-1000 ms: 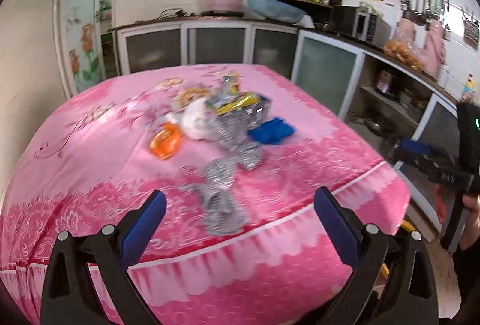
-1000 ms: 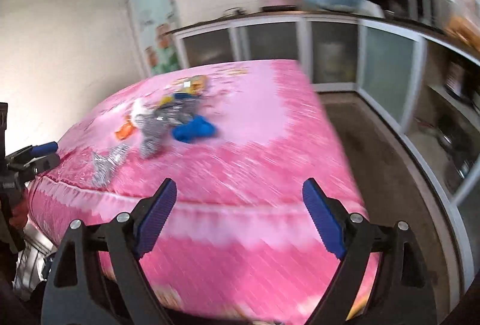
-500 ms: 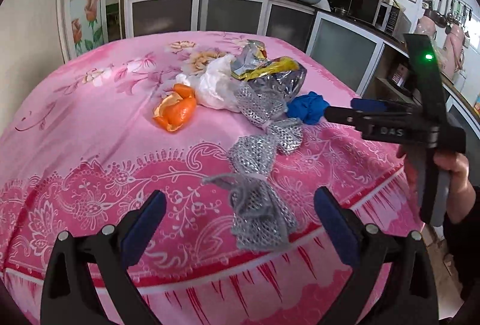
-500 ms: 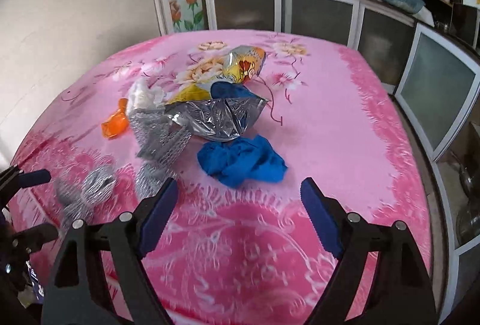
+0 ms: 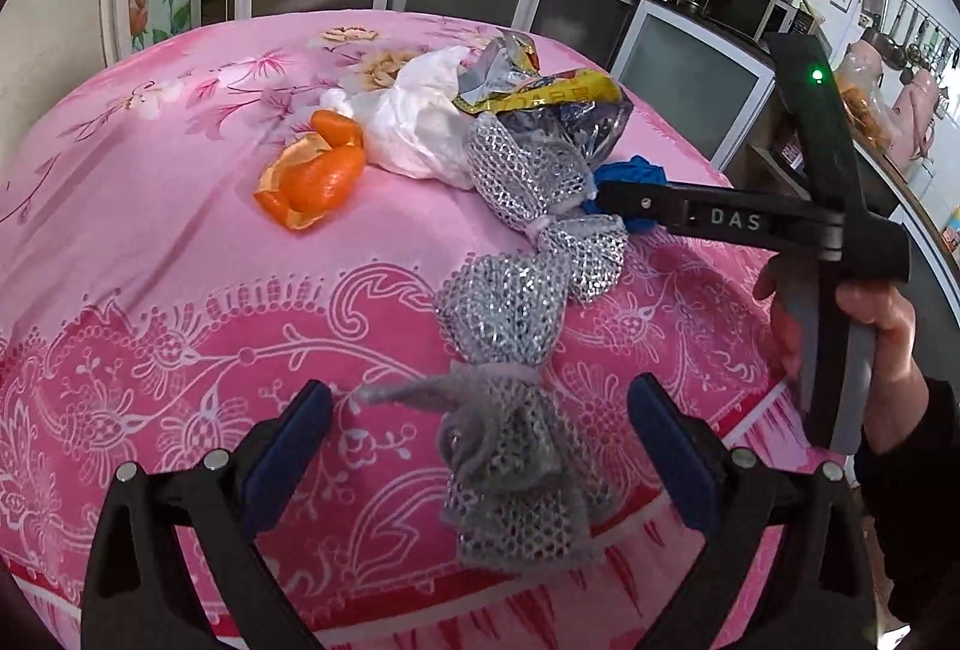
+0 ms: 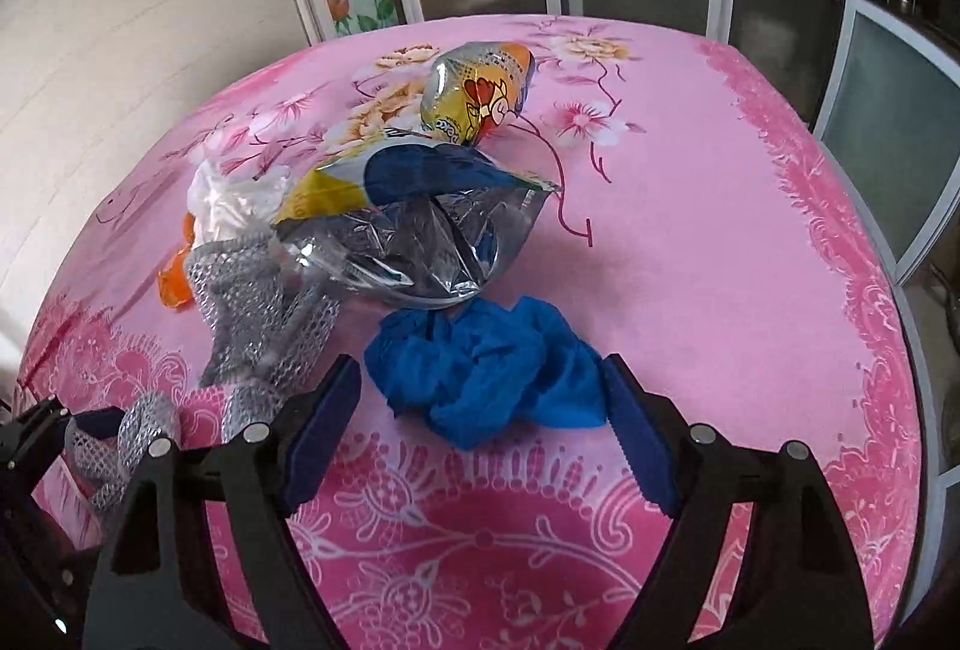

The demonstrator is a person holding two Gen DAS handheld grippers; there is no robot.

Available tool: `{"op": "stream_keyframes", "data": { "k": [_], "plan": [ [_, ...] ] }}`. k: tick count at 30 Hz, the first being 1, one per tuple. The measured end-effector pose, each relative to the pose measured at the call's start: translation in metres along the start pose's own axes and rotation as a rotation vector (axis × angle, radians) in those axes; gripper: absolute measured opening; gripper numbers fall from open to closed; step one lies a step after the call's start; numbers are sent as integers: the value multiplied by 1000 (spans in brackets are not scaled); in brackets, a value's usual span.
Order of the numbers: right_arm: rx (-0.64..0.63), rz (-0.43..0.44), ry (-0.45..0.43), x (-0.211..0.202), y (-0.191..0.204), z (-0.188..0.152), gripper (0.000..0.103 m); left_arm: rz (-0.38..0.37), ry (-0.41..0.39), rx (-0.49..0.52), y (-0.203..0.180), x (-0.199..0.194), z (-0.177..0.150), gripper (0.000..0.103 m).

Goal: Collect trash
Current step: 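Grasp the silver mesh netting with the left tool while the right tool grasps the blue glove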

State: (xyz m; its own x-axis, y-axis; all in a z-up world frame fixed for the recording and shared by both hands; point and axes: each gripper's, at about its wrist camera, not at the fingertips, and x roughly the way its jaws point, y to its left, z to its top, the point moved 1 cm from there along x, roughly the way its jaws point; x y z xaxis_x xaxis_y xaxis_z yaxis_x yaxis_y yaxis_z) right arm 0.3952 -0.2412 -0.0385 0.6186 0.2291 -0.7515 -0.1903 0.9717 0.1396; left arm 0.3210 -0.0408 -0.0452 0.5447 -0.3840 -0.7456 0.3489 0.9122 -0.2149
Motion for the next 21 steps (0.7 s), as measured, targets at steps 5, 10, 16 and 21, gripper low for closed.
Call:
{"op": "stream_keyframes", "data": {
  "k": [5,10,16,21],
  "plan": [
    [-9,-23,14,2,2,-1,60,5,7,10,-1,6,4,94],
    [6,-36,16,1,-2,-1,47,47,4,46,-8,9,5,81],
    [-1,-46,25,1,1,-3,23,81,9,49,-6,12,5,23],
    [-15,-19,16,-9,7,-5,17,40,22,3,2,7,7,18]
  ]
}}
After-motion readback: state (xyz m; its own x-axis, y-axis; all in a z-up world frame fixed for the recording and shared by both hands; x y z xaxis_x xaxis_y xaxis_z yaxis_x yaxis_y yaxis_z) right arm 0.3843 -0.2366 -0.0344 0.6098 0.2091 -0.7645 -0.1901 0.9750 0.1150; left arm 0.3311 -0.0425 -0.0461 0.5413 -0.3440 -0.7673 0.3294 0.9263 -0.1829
